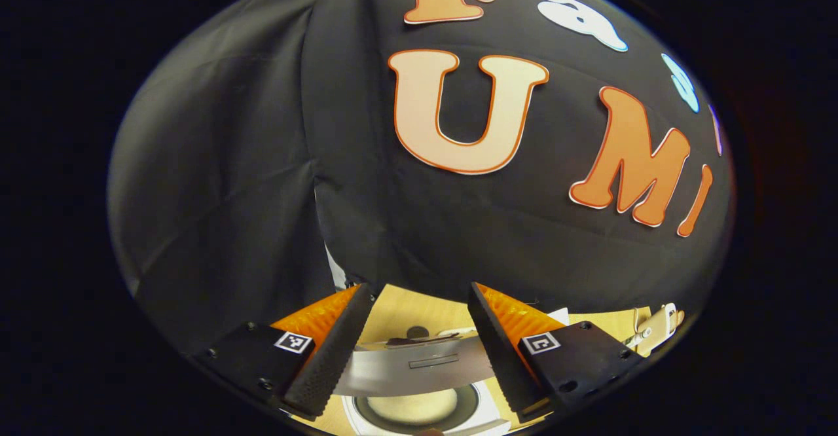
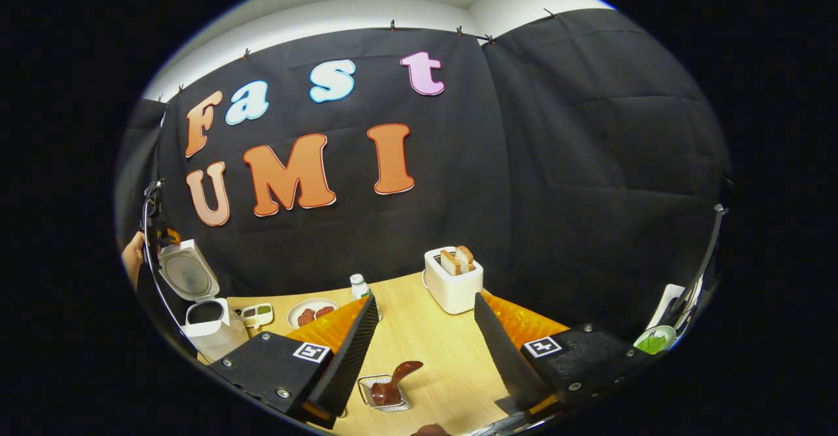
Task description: Close the left gripper, press the button to open the rice cooker; take a wooden spoon from the chopstick holder with the right hand, scoop a spoonful of rice and pour it into the rice cooker, then put the wooden spoon back into the chopstick holder.
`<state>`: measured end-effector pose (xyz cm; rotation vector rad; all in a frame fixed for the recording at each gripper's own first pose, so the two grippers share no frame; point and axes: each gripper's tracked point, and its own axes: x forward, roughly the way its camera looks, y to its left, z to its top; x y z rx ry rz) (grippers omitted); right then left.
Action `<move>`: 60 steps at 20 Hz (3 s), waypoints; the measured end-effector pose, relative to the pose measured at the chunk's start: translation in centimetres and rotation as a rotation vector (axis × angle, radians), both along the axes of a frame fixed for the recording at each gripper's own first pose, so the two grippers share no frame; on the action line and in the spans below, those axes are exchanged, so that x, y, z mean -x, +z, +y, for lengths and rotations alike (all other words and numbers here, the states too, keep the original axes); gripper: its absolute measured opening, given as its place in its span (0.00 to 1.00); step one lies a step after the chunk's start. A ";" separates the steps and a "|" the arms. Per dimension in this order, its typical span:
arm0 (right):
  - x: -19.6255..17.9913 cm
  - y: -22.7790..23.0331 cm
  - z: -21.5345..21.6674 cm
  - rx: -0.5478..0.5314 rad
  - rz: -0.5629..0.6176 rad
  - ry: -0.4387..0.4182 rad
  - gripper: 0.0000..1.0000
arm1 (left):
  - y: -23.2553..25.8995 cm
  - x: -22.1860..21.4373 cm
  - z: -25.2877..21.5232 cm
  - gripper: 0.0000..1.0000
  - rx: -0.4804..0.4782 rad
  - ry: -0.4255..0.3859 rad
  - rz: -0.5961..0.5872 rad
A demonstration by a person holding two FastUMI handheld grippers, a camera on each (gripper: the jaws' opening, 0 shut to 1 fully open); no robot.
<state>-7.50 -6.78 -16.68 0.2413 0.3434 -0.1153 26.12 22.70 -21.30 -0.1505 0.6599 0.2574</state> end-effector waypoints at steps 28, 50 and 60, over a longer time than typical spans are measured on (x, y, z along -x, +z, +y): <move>-7.0 1.8 6.3 0.016 -0.059 0.315 0.93 | -8.5 18.9 -12.2 1.00 -0.021 -0.036 0.309; -9.2 18.4 12.5 0.053 -0.463 0.359 0.94 | 22.9 25.6 -21.7 1.00 -0.225 -0.199 -0.662; -8.8 19.9 13.7 0.095 -0.507 0.376 0.94 | 23.6 26.4 -24.4 1.00 -0.218 -0.246 -0.725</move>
